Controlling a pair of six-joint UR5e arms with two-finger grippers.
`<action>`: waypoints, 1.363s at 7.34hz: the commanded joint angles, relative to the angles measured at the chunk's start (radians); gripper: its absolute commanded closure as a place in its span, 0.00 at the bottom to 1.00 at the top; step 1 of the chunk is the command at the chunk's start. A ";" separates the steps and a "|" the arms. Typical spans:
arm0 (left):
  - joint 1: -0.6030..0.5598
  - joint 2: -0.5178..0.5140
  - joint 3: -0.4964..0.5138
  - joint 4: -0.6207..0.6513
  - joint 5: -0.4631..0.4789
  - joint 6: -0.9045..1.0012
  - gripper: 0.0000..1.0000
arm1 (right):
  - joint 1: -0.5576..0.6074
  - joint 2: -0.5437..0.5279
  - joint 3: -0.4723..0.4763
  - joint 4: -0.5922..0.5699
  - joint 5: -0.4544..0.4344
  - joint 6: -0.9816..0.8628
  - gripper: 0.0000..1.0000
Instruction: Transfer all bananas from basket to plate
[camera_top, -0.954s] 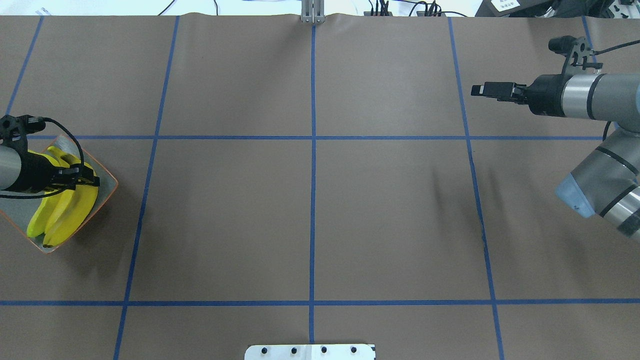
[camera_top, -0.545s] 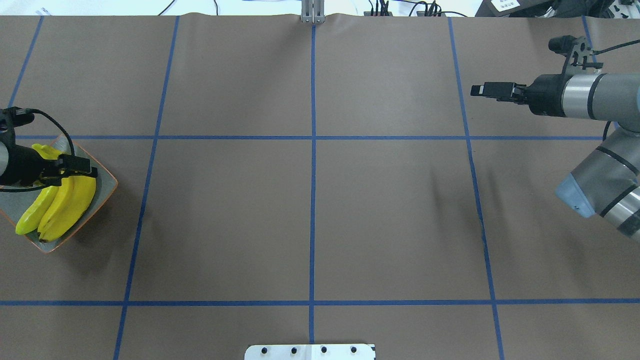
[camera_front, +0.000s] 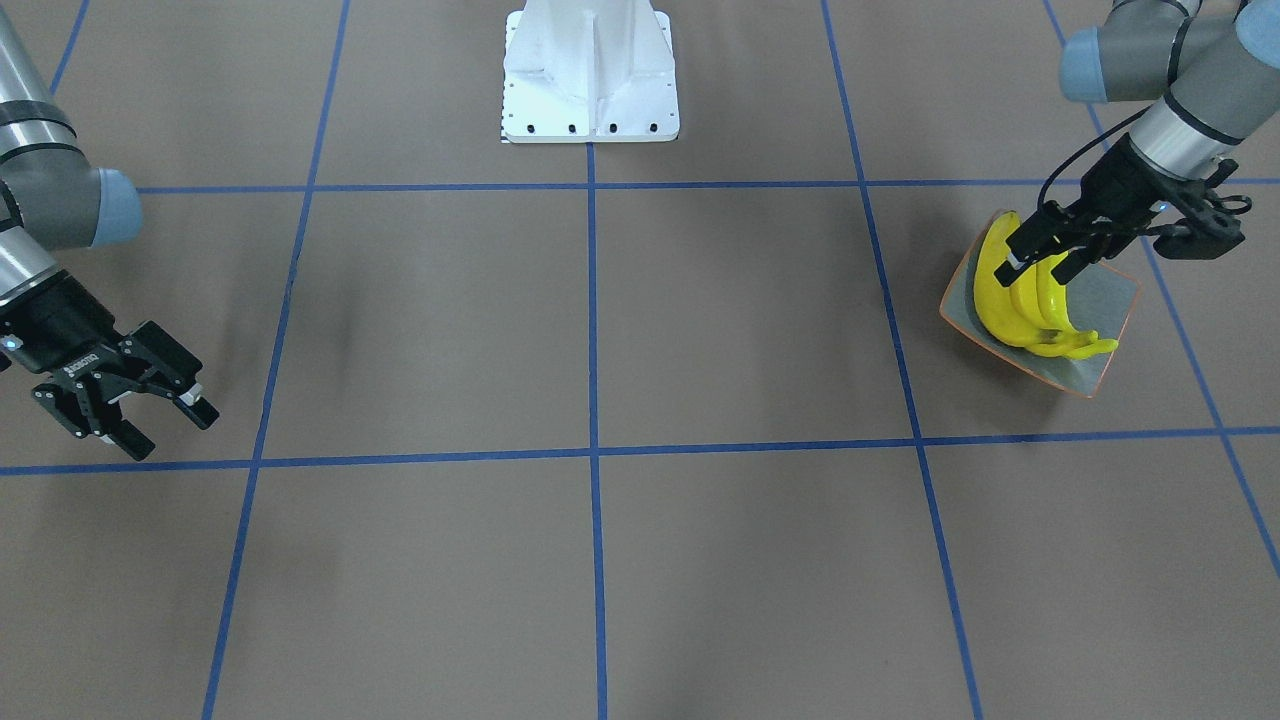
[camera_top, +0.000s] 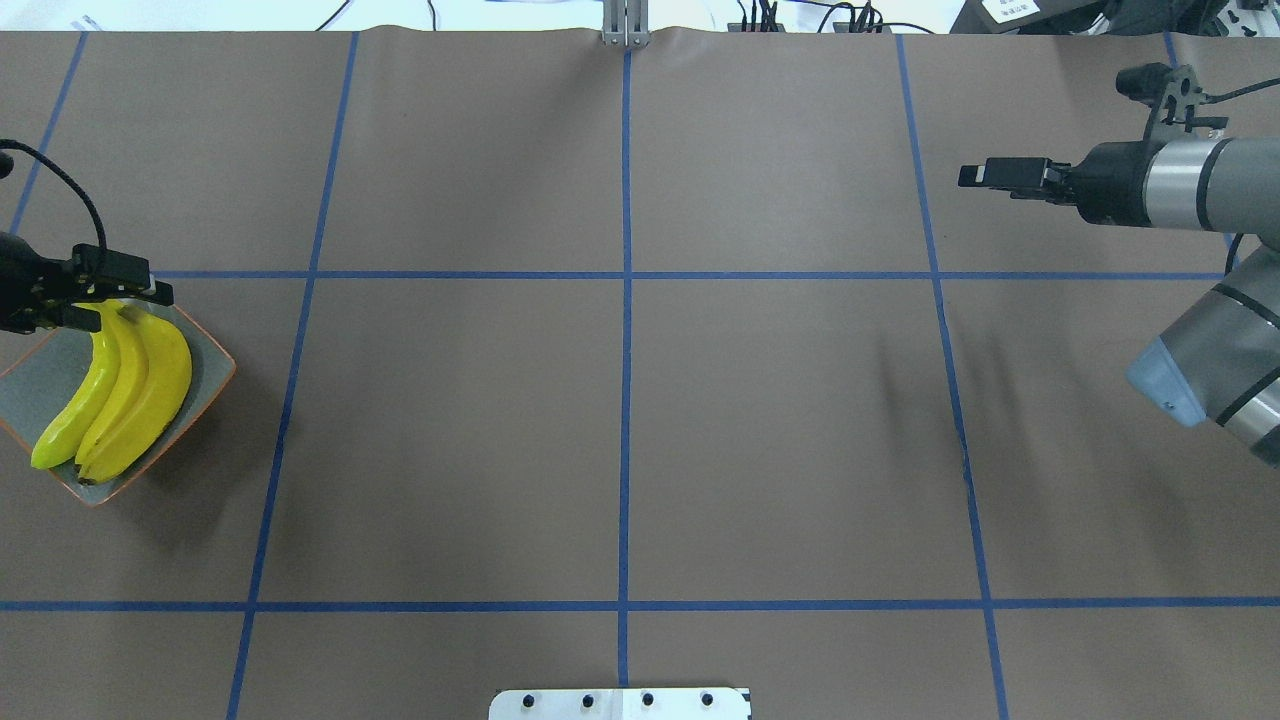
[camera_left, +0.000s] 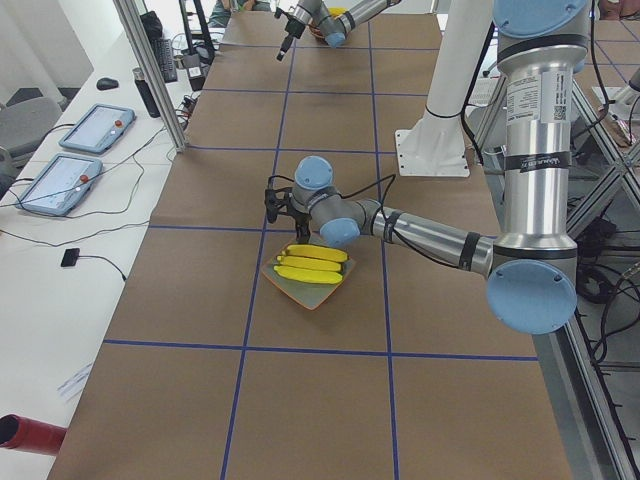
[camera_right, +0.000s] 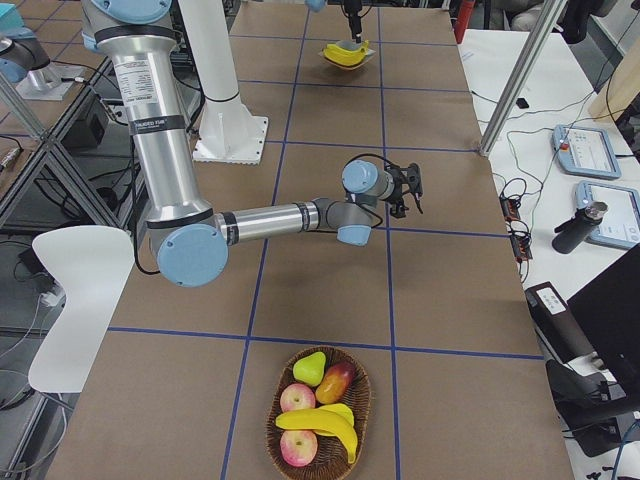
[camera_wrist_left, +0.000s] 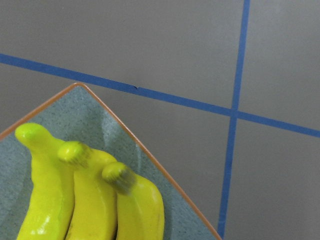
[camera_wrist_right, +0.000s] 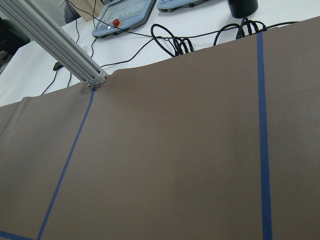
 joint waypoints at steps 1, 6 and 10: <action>0.045 -0.102 -0.027 0.079 0.004 0.001 0.00 | 0.103 -0.018 -0.006 -0.095 0.089 -0.164 0.00; 0.142 -0.231 -0.030 0.203 0.024 -0.002 0.00 | 0.509 -0.097 -0.012 -0.619 0.267 -0.791 0.00; 0.137 -0.220 -0.038 0.202 0.067 -0.004 0.00 | 0.596 -0.255 -0.029 -0.888 0.234 -1.045 0.00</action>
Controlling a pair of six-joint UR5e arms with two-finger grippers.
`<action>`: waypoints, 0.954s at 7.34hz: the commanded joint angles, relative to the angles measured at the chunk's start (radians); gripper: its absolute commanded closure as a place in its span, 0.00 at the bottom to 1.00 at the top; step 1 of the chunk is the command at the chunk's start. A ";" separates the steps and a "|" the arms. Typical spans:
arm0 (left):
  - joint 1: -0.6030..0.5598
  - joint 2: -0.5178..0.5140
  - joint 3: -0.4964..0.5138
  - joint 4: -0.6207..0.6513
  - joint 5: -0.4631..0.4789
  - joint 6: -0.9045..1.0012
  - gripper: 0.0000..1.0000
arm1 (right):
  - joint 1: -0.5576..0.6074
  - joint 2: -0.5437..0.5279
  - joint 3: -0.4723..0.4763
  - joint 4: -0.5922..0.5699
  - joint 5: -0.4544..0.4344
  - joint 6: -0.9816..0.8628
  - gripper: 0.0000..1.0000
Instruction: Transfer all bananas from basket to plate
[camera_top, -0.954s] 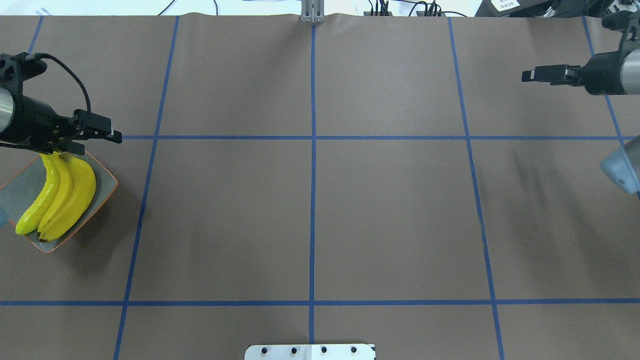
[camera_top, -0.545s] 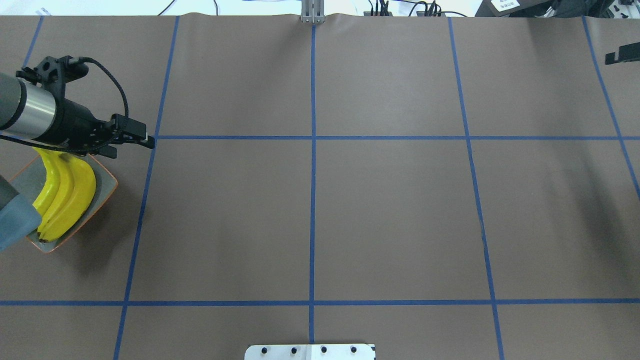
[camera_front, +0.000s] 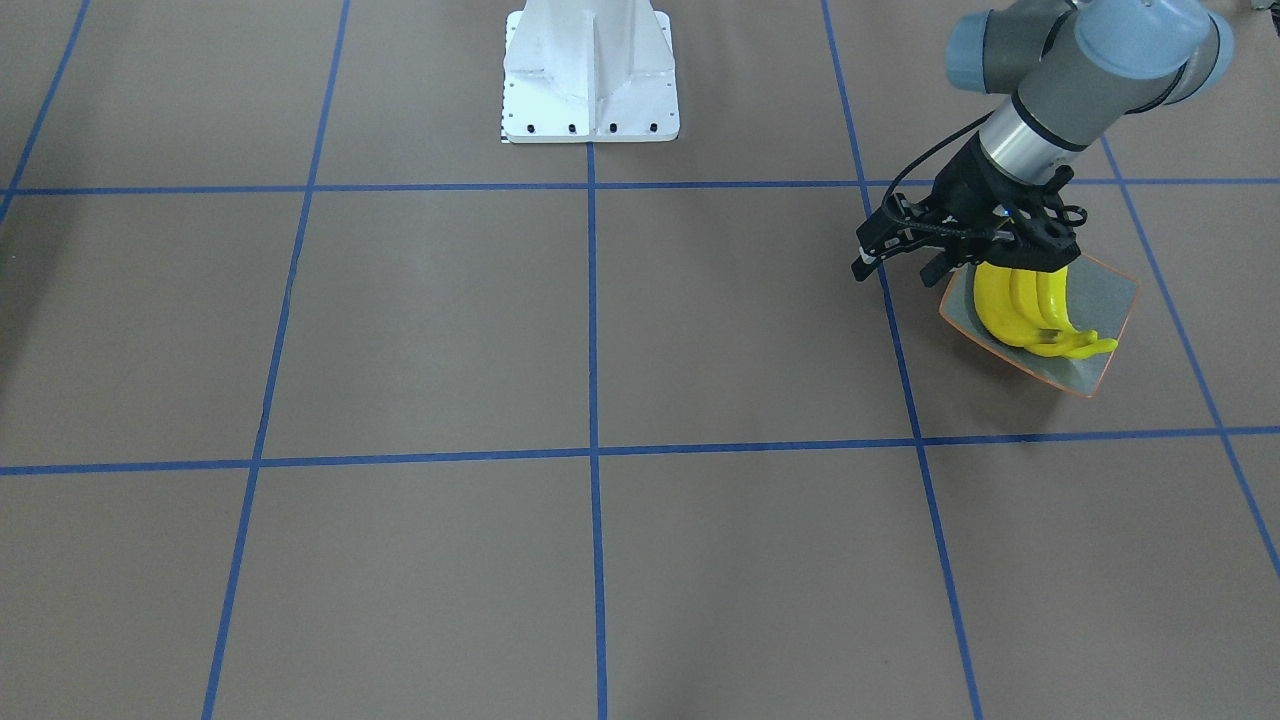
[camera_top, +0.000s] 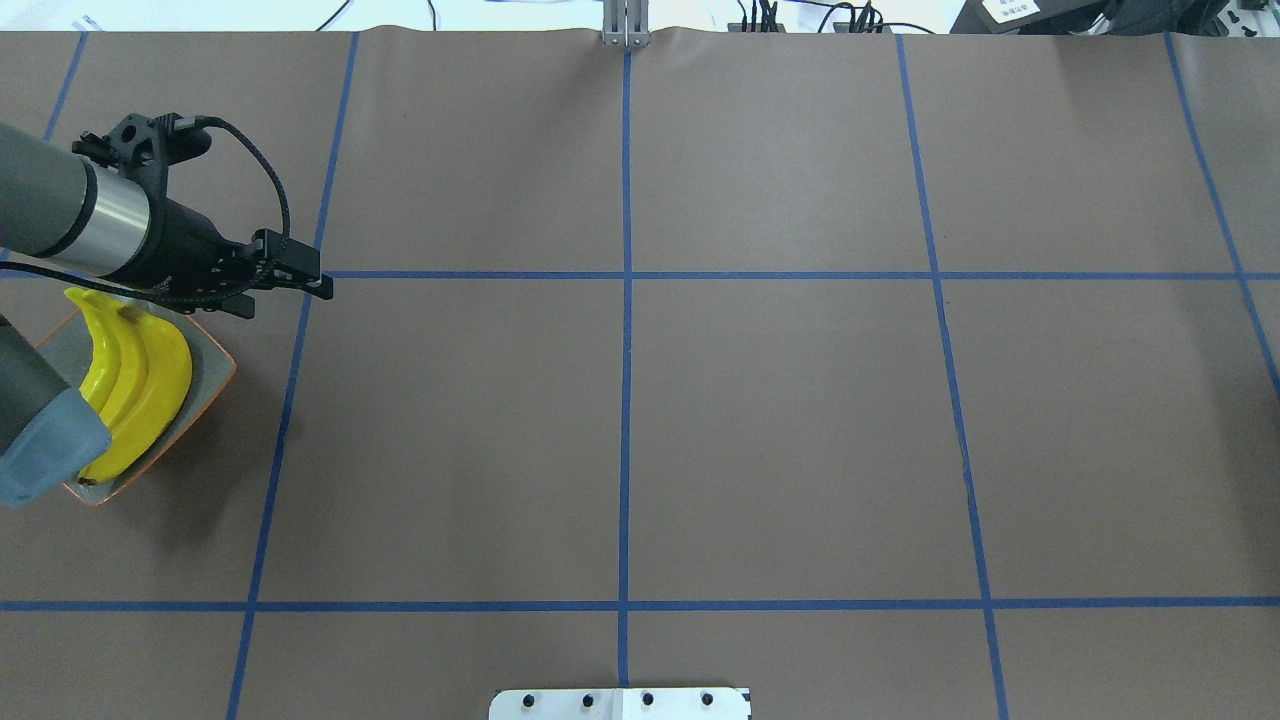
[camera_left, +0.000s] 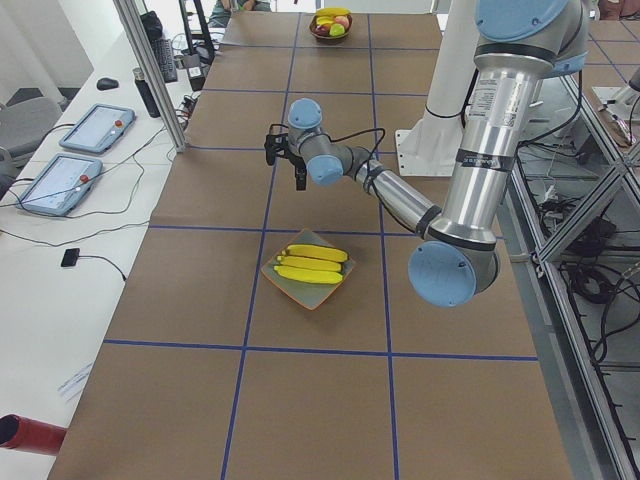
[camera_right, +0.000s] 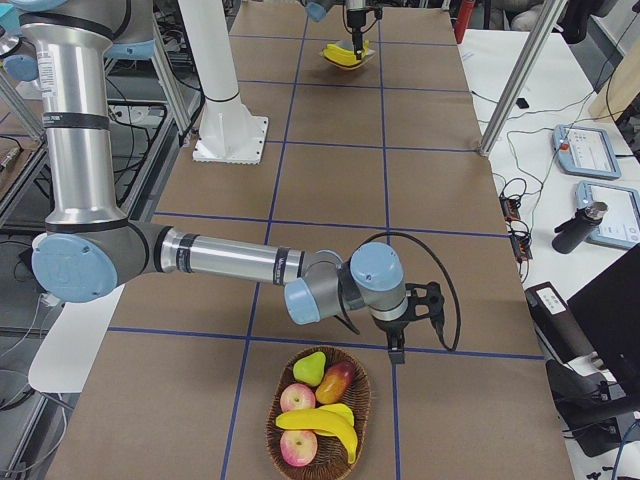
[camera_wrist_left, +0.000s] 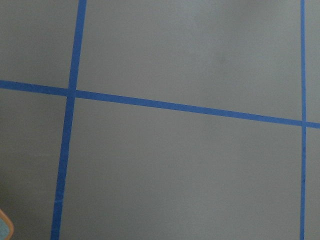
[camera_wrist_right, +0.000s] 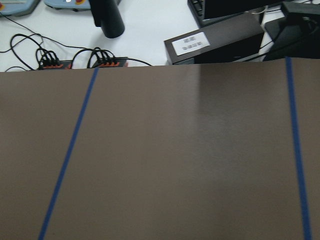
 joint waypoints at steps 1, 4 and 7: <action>-0.002 0.006 -0.007 -0.005 0.025 -0.002 0.00 | 0.010 -0.063 -0.073 -0.085 -0.035 -0.160 0.00; -0.002 0.008 -0.023 -0.005 0.025 -0.005 0.00 | 0.065 -0.133 -0.107 -0.087 -0.047 -0.256 0.00; -0.002 0.009 -0.029 -0.005 0.025 -0.003 0.00 | 0.067 -0.134 -0.141 -0.093 -0.072 -0.252 0.01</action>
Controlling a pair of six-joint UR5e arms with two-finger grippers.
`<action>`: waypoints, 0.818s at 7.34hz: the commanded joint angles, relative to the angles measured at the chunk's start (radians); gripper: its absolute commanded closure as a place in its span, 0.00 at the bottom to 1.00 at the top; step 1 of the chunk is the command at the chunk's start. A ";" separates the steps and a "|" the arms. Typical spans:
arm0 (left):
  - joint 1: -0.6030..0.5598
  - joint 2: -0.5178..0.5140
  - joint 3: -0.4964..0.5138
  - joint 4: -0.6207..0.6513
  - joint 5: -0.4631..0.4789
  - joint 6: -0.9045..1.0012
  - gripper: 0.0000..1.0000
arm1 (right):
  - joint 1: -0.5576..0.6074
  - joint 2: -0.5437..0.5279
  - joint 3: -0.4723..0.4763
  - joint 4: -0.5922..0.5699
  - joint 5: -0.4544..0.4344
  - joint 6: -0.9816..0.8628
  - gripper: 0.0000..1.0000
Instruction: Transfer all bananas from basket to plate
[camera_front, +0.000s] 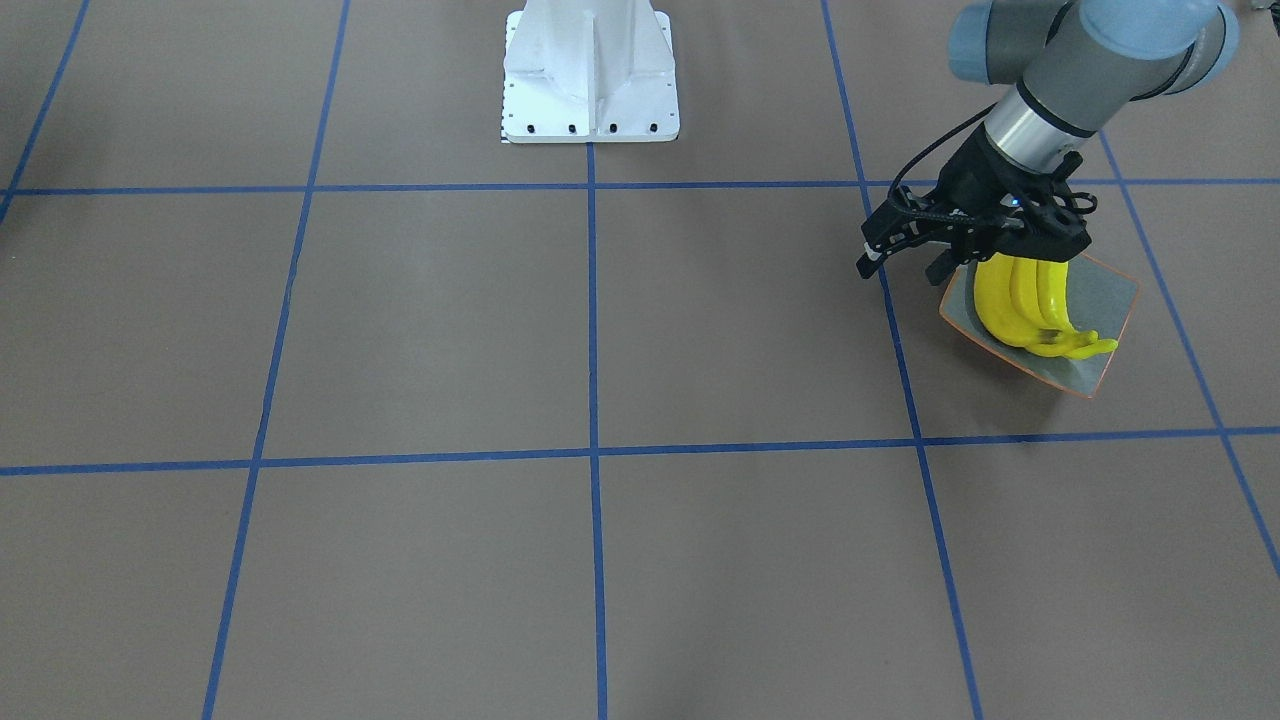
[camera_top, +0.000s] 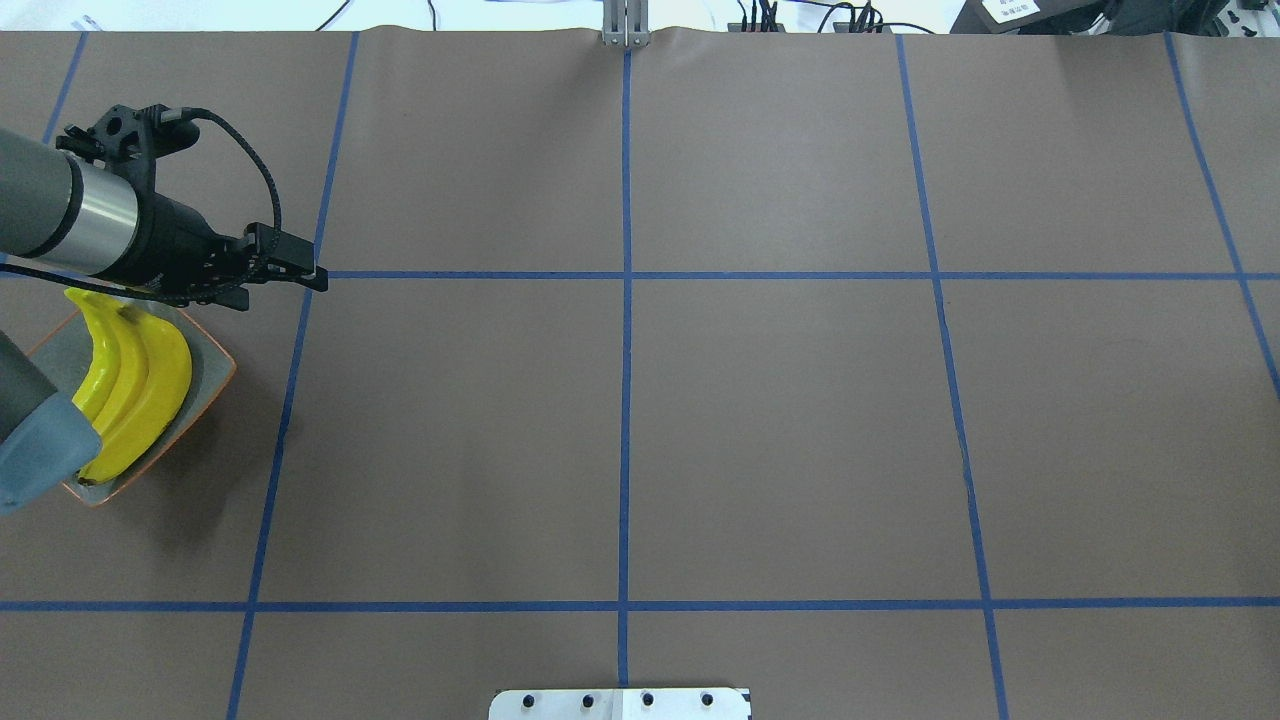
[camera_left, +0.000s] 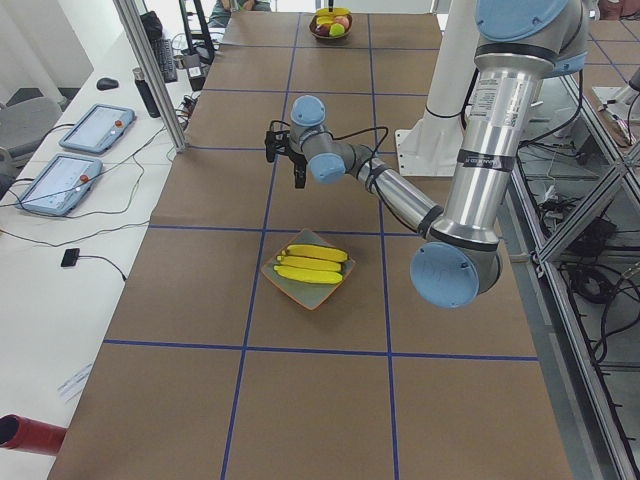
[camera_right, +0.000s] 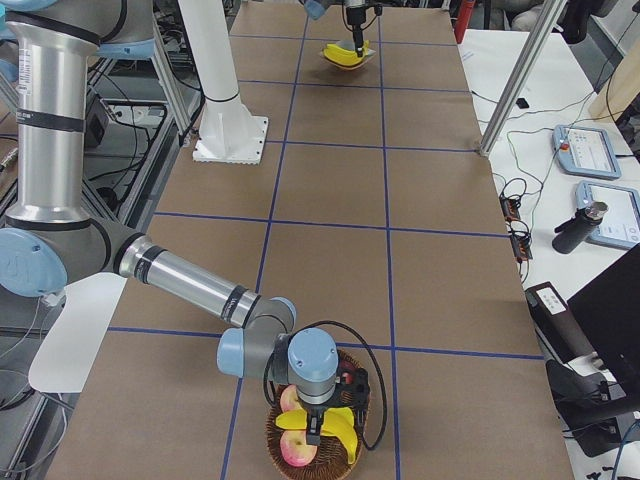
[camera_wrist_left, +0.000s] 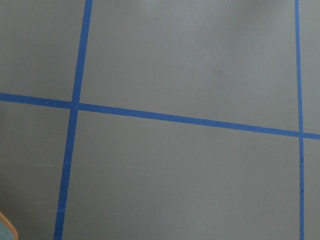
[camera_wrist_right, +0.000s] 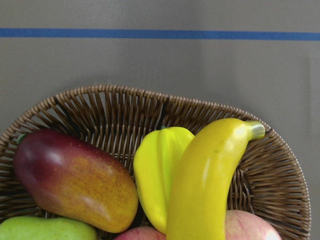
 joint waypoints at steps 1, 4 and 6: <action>0.000 0.000 -0.006 0.000 0.000 0.001 0.00 | 0.001 0.004 -0.031 -0.013 0.001 0.004 0.02; -0.002 0.002 -0.011 0.000 0.000 0.003 0.00 | 0.000 0.009 -0.047 -0.019 0.004 0.016 0.04; -0.003 0.002 -0.012 0.000 -0.002 0.004 0.00 | 0.000 0.008 -0.057 -0.019 0.021 0.016 0.07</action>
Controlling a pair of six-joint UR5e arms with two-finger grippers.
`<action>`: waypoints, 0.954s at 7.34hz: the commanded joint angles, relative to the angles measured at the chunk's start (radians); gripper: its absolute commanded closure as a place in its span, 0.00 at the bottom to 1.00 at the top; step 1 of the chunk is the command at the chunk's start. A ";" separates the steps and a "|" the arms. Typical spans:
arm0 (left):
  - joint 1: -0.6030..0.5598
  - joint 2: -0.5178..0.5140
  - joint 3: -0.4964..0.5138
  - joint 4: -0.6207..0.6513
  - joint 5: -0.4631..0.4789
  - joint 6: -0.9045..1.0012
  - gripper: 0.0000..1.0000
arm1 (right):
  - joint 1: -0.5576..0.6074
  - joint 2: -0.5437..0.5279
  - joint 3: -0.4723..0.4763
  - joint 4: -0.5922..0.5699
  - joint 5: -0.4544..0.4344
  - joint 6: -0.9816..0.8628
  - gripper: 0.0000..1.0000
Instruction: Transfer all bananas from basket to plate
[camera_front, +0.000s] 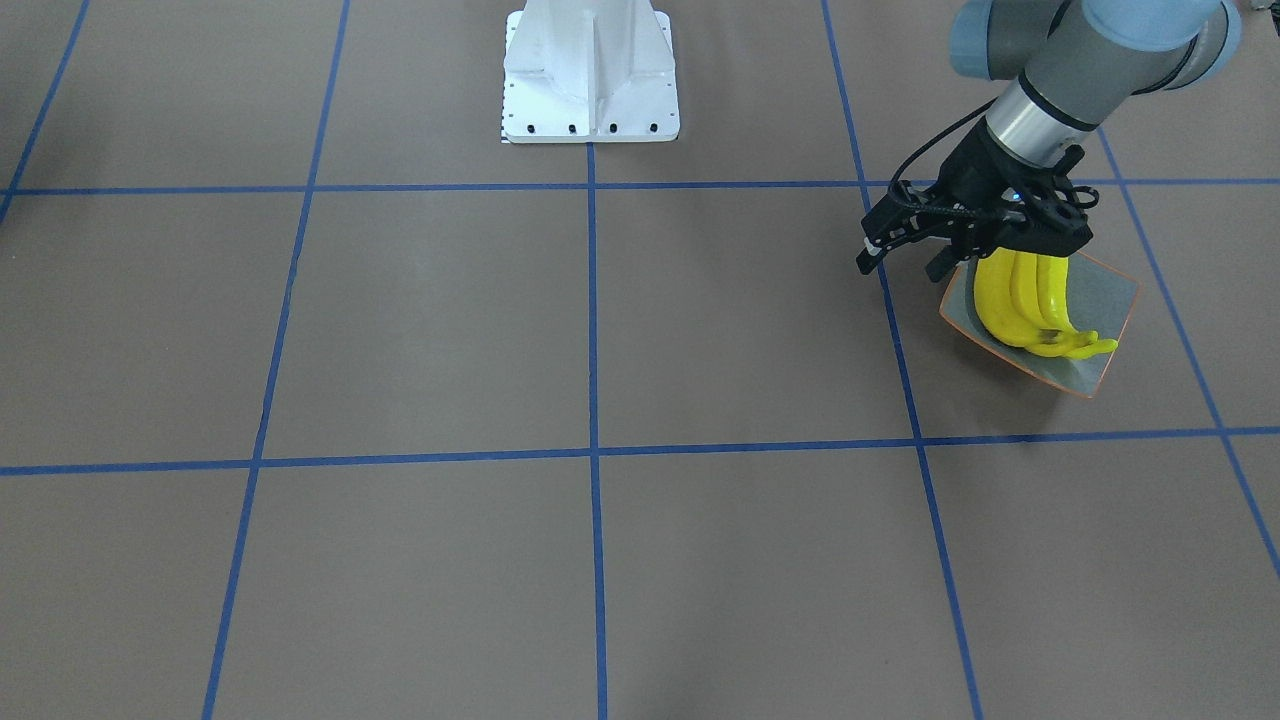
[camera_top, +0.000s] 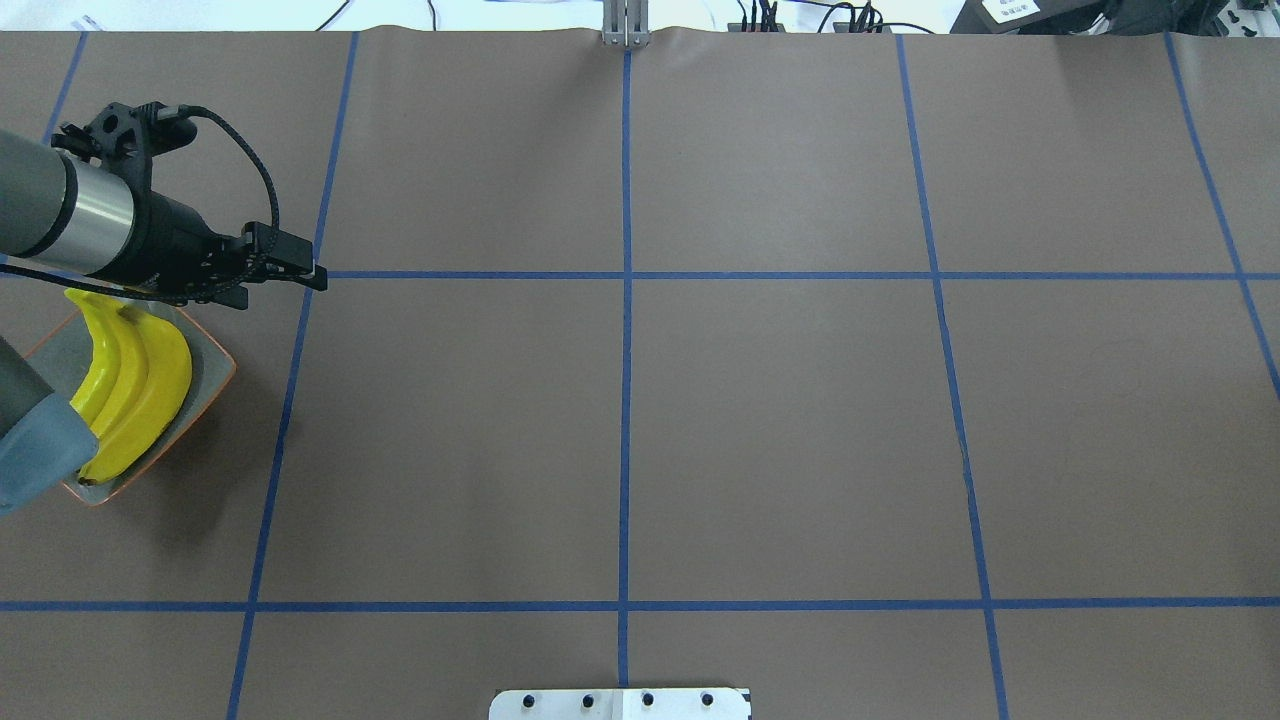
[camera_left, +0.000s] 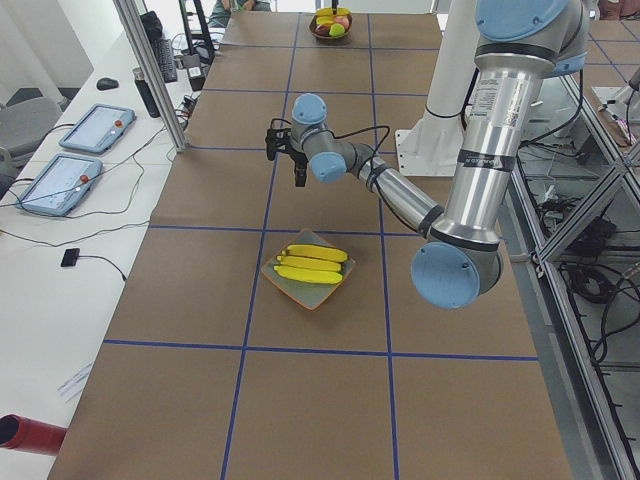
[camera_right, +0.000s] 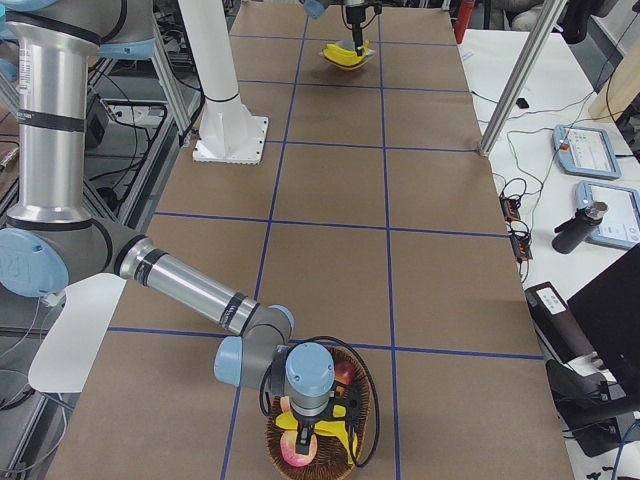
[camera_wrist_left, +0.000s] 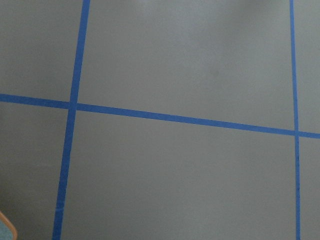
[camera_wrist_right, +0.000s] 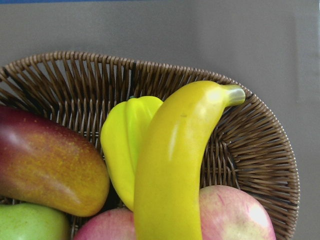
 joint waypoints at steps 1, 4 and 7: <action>-0.001 0.001 -0.004 0.000 -0.001 0.001 0.00 | 0.000 -0.001 -0.005 0.000 0.017 0.000 0.19; -0.007 0.003 -0.009 0.000 -0.001 0.001 0.00 | 0.000 0.011 -0.002 -0.040 0.068 -0.001 1.00; -0.006 0.014 -0.018 0.000 -0.001 0.001 0.00 | 0.047 0.025 0.028 -0.095 0.134 -0.021 1.00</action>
